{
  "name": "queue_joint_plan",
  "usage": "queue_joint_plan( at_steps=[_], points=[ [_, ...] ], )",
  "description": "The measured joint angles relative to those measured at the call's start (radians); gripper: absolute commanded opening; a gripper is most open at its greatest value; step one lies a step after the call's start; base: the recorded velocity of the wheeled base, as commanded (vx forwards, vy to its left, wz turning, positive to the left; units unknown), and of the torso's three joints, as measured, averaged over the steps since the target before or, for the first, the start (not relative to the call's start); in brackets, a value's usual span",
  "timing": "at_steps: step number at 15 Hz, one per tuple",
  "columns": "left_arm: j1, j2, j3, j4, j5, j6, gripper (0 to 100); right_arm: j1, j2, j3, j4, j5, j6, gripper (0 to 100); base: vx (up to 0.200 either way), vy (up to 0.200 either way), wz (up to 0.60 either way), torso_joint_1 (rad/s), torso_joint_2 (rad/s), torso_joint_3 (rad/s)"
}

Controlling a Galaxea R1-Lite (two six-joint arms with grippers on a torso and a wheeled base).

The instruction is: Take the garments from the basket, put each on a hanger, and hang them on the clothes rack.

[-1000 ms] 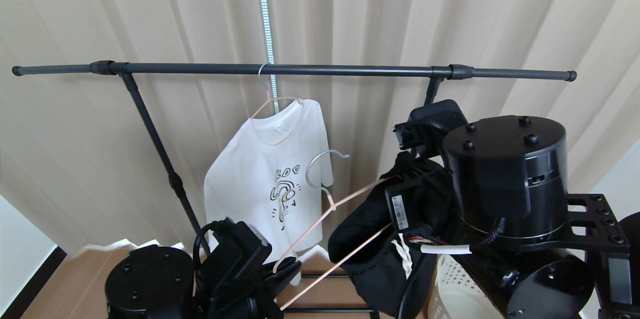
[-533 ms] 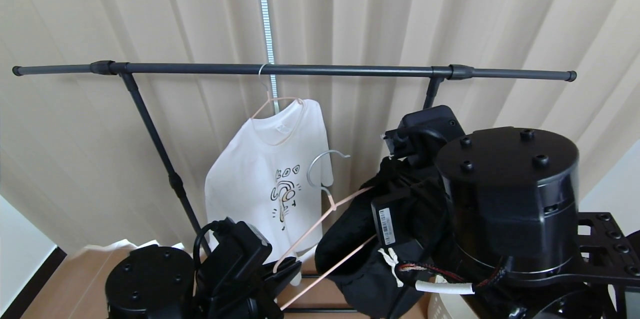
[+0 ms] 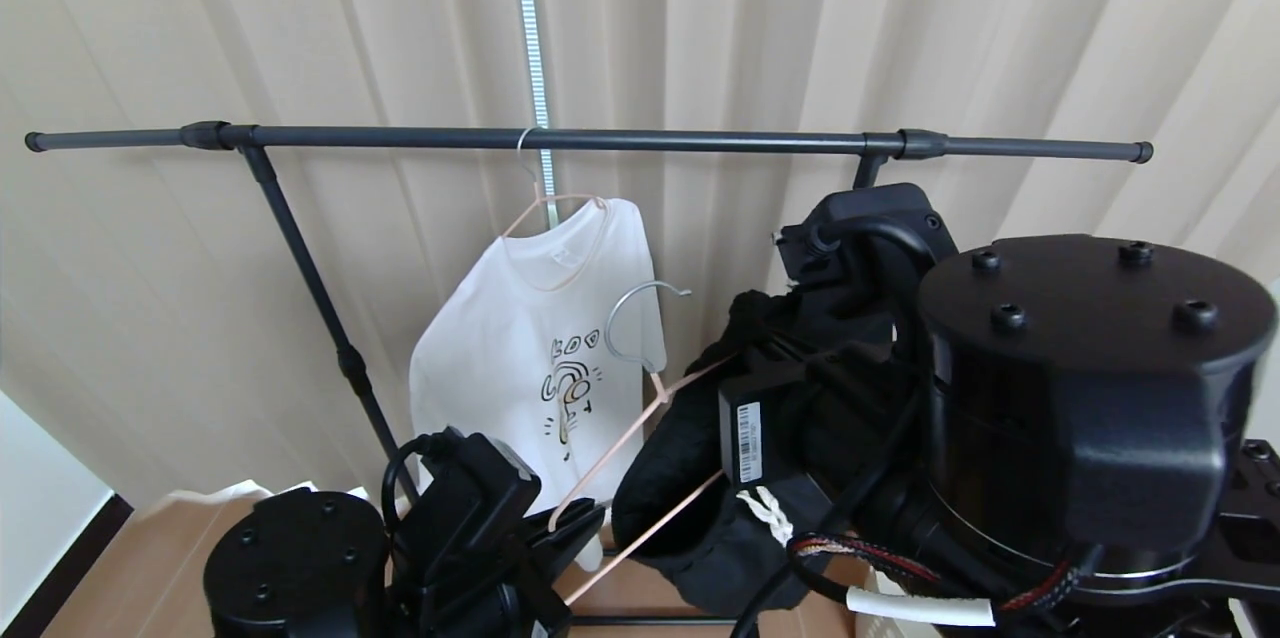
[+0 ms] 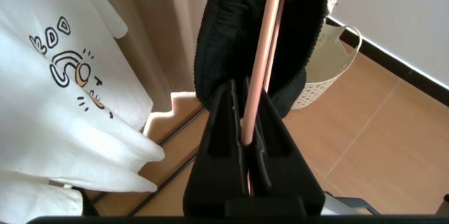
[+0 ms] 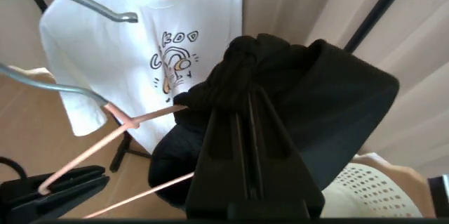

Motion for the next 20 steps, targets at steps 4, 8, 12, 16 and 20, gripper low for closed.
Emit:
queue_joint_plan(
  at_steps=[4,8,12,16,20],
  points=[
    [0.0,0.013,0.002,-0.004,0.003,0.0,0,0.013,-0.008,0.004,-0.004,0.051,0.036,0,0.0,0.0,0.0,0.0,0.0,0.0],
    [-0.003,0.017,0.006,-0.036,0.003,0.0,0,0.016,-0.012,0.009,-0.005,0.07,0.046,0,0.0,0.0,0.0,0.0,0.0,0.0],
    [-0.01,0.017,0.02,-0.052,-0.001,0.0,0,0.016,-0.014,0.012,-0.01,0.07,0.046,100,0.0,0.0,0.0,0.0,0.0,0.0],
    [-0.02,0.018,0.028,-0.072,-0.001,0.001,0,0.016,-0.041,0.01,-0.011,0.067,0.039,100,0.0,0.0,0.0,0.0,0.0,0.0],
    [-0.022,0.018,0.038,-0.098,-0.003,0.001,0,0.016,-0.051,0.014,-0.009,0.066,0.039,100,0.0,0.0,0.0,0.0,0.0,0.0]
  ],
)
